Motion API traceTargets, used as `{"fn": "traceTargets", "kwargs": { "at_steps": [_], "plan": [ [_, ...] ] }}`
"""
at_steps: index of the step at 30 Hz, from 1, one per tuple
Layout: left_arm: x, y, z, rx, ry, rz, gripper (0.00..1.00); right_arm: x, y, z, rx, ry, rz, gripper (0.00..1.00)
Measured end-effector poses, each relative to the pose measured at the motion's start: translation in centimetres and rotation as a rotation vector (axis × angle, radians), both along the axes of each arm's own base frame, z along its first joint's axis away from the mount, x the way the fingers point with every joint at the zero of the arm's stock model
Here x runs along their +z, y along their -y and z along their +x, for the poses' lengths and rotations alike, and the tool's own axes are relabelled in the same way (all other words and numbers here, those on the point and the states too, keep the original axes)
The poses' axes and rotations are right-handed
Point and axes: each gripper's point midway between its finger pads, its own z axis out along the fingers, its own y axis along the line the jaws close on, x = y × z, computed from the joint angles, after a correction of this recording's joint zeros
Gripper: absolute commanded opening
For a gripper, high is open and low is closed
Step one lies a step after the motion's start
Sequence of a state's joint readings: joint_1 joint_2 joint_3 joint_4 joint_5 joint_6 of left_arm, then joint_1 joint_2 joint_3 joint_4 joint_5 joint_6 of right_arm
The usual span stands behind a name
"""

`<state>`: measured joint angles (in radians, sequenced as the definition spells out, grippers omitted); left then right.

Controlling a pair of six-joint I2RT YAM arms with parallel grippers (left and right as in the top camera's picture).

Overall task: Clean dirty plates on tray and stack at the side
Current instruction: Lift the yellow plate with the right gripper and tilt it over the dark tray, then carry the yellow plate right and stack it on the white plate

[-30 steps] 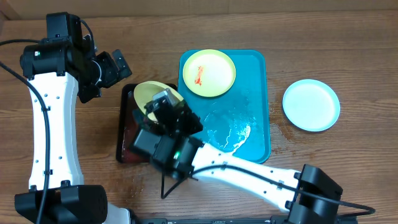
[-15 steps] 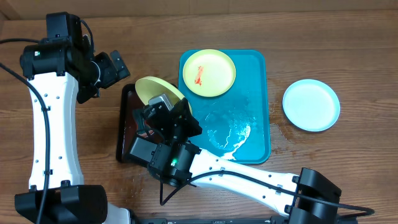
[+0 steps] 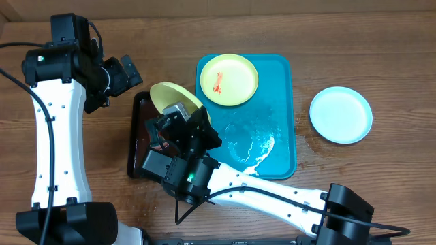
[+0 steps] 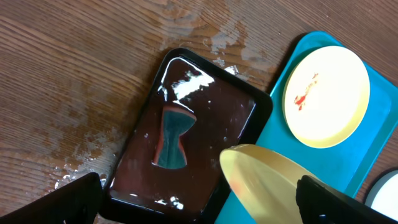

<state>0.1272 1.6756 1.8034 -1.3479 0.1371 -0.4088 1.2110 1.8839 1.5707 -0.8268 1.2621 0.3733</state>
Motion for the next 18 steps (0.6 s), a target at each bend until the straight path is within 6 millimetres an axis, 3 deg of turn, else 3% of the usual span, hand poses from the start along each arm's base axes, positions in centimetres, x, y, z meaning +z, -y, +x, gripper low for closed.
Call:
{"fn": "traceTargets", "kwargs": {
  "at_steps": [10, 13, 18],
  "plan": [
    [0.0, 0.0, 0.0, 0.000, 0.000, 0.000, 1.00, -0.2, 0.4, 0.6, -0.023, -0.006, 0.049, 0.04],
    [0.0, 0.0, 0.0, 0.000, 0.001, 0.000, 1.00, -2.4, 1.0, 2.2, -0.032, -0.127, 0.137, 0.04],
    [0.0, -0.1, 0.0, 0.001, 0.000, 0.003, 1.00, -7.1, 3.6, 5.7, -0.056, -0.539, 0.381, 0.04]
  ]
}}
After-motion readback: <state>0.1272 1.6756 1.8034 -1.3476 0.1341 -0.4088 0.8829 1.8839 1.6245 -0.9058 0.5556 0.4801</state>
